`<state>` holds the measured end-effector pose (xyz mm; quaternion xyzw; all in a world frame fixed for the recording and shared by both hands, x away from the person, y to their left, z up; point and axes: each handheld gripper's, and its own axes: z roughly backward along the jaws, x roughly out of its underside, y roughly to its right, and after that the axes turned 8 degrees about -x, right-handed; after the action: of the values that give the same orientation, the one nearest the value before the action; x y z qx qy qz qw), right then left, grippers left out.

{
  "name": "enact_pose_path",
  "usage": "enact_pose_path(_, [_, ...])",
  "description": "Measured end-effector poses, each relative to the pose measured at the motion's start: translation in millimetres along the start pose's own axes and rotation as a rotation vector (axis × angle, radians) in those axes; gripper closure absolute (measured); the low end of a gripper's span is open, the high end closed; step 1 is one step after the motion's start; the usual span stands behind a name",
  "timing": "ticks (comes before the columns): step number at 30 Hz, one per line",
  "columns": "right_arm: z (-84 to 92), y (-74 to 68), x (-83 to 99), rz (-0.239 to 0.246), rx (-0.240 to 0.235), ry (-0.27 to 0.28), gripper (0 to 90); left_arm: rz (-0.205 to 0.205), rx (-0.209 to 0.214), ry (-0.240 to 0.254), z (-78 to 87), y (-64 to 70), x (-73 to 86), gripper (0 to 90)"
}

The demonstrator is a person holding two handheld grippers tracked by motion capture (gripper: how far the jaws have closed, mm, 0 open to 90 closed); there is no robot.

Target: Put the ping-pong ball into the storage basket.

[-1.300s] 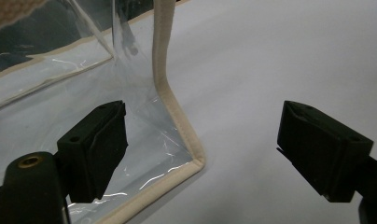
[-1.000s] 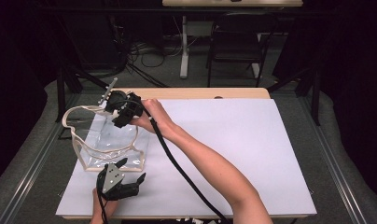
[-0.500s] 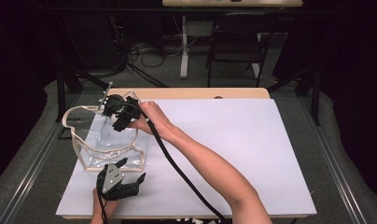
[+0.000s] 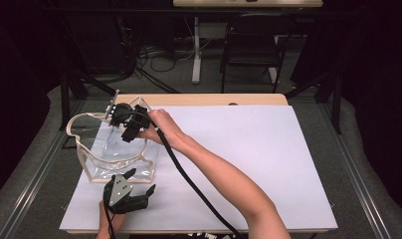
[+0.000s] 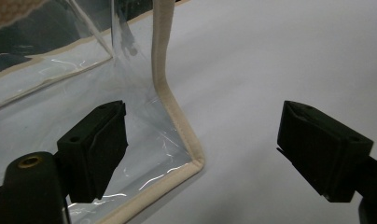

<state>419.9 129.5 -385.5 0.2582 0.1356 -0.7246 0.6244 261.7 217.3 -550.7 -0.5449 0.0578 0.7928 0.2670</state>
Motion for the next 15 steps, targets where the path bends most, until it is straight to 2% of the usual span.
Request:
enact_pose_path(10, [-5.6,-2.2,-1.9,0.012,0.005,-0.023,50.4,-0.001,0.001,-0.001,-0.1,-0.1,0.0,16.1])
enact_pose_path(13, [-6.7,-2.8,-1.9,0.017,0.000,-0.027,46.3,-0.003,0.000,-0.002,0.1,0.0,-0.2,16.1])
enact_pose_path(15, [-4.8,-2.2,-1.5,0.010,-0.001,-0.019,39.0,-0.001,0.001,0.000,0.3,-0.2,0.0,16.1])
